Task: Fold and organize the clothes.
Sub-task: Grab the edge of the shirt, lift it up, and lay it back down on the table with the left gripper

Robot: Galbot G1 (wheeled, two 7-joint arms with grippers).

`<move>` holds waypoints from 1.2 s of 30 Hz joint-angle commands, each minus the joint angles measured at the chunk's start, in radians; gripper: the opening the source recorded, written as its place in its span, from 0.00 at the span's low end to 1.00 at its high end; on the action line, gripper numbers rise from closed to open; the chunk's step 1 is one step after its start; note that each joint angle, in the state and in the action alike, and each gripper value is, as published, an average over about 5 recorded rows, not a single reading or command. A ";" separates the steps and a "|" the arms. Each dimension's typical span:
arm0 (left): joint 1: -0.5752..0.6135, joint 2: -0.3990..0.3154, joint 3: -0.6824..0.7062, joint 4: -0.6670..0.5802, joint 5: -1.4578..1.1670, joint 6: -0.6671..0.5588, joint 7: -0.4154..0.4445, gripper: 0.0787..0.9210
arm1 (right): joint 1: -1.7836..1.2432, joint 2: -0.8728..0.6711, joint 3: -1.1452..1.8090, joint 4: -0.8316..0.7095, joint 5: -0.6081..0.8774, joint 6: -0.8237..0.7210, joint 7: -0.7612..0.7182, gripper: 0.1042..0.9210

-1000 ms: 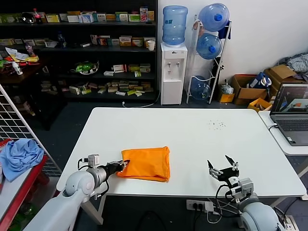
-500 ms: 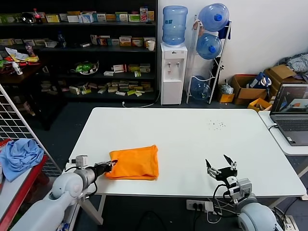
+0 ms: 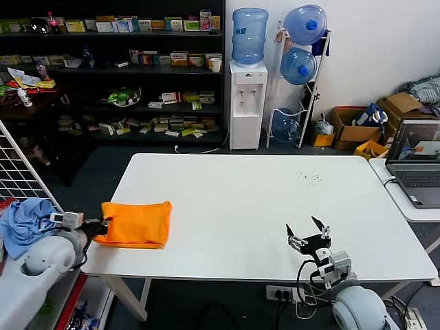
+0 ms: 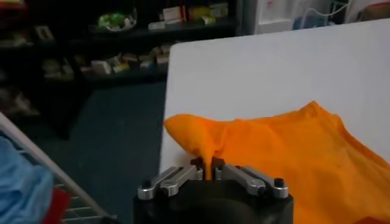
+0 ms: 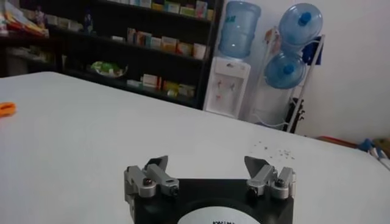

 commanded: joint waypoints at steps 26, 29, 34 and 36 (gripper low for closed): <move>-0.031 0.099 0.069 -0.074 0.174 -0.012 -0.105 0.09 | 0.003 0.048 -0.040 -0.025 -0.065 0.017 -0.002 0.88; -0.022 0.049 0.082 -0.130 0.130 0.002 -0.151 0.09 | -0.008 0.049 -0.033 -0.022 -0.070 0.016 -0.002 0.88; -0.012 -0.026 0.094 -0.246 0.026 0.039 -0.243 0.09 | -0.004 0.057 -0.035 -0.029 -0.077 0.009 -0.002 0.88; -0.010 -0.051 0.106 -0.270 0.000 0.046 -0.264 0.09 | 0.004 0.062 -0.038 -0.034 -0.080 0.006 -0.002 0.88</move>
